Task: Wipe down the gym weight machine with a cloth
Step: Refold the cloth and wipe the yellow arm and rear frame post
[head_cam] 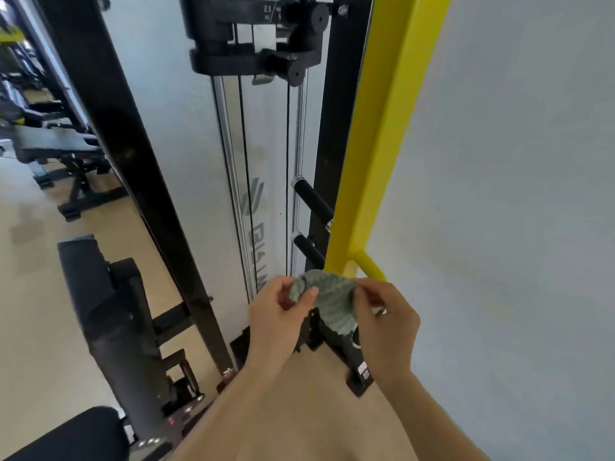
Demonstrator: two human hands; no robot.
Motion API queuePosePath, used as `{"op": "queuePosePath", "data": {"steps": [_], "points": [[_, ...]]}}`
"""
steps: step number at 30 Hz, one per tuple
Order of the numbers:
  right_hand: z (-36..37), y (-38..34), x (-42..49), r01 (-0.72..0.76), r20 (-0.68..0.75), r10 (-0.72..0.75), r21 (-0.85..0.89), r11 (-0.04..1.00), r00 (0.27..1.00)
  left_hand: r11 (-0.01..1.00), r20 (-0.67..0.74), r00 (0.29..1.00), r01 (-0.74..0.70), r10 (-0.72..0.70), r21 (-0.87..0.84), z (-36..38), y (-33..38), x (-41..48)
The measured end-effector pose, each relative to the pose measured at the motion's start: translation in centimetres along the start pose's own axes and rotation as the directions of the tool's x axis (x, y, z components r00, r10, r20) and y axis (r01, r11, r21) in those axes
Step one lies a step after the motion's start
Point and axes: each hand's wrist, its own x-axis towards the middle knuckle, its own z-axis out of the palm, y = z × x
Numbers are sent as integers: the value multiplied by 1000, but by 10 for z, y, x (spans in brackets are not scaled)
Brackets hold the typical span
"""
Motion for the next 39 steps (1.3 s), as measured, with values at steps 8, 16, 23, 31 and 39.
{"op": "queuePosePath", "data": {"steps": [8, 16, 23, 31, 39], "points": [[-21, 26, 80, -7, 312, 27, -65, 998, 950, 990, -2, 995, 102, -102, -98, 79, 41, 19], [-50, 59, 82, 4, 490, -19, 32, 999, 872, 977, -53, 980, 185, -191, -104, 111, 32, -12], [-79, 78, 83, 33, 585, -53, 45, 998, 809, 987, -27, 992, 127, -125, 95, 114, 24, -37], [-63, 42, 115, 134, 467, -112, -14, 991, 877, 988, -316, 948, 25, 25, 152, 118, 56, -19], [-12, 13, 118, -85, 457, -23, 214, 973, 889, 989, -607, 785, 47, -124, -141, 121, 80, 26]]}}
